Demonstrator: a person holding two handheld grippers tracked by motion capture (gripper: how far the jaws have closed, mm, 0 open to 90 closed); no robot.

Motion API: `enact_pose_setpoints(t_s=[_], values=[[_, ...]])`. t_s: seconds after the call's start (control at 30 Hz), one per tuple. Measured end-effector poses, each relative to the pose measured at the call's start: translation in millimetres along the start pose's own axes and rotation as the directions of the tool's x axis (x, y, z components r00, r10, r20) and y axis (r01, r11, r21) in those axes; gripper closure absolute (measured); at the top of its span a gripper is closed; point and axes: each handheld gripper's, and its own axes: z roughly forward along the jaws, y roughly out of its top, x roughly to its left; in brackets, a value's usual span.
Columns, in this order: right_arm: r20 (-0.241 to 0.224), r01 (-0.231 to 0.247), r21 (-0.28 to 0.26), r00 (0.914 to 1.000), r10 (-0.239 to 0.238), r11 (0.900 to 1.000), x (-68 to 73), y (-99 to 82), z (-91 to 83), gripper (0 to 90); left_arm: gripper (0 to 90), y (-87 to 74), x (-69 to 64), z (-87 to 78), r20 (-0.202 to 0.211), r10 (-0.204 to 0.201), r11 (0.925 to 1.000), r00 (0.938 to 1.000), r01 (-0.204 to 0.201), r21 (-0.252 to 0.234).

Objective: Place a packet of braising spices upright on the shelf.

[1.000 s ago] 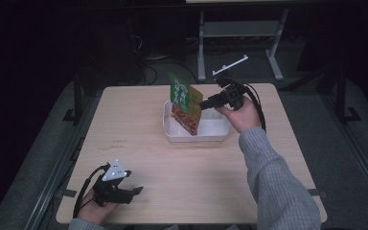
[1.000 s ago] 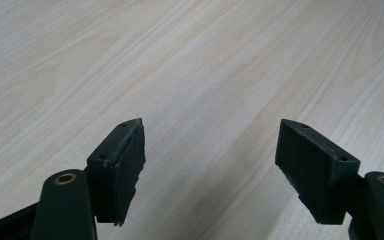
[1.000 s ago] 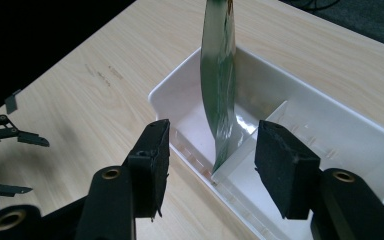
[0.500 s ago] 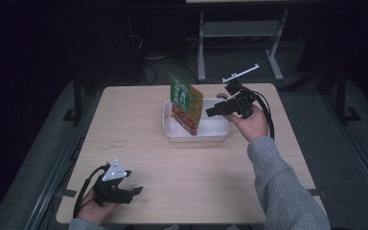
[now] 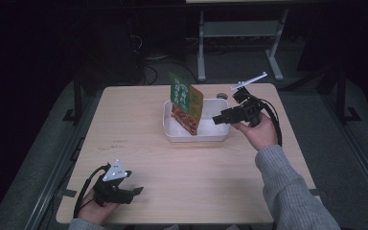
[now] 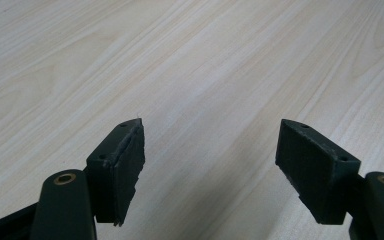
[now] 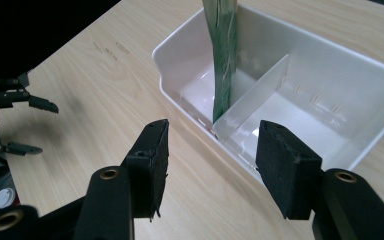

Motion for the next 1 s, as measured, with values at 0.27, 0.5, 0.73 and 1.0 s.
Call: enact_pose_setpoints(t_s=[0.27, 0.5, 0.73, 1.0], values=[[0.001, 0.008, 0.003, 1.0000, -0.008, 1.0000, 2.0, -18.8, -5.6, 45.7, 27.2, 0.3, -0.5, 0.3, -0.002, 0.004, 1.0000, 1.0000, -0.004, 0.001], [-0.004, 0.015, 0.021, 0.9999, -0.015, 0.9997, 4.1, -38.8, -4.6, 45.5, 27.1, 0.6, -0.9, 1.2, 0.001, 0.007, 1.0000, 1.0000, -0.007, 0.002], [-0.015, 0.024, 0.029, 0.9996, -0.024, 0.9993, 7.5, -55.9, -4.9, 45.3, 27.0, 0.6, -1.0, 1.3, 0.000, 0.009, 1.0000, 1.0000, -0.009, 0.001], [-0.030, 0.030, 0.023, 0.9991, -0.029, 0.9993, 12.5, -72.0, -7.4, 45.0, 26.9, 0.7, -1.7, 1.3, -0.002, 0.009, 1.0000, 1.0000, -0.009, -0.004]])
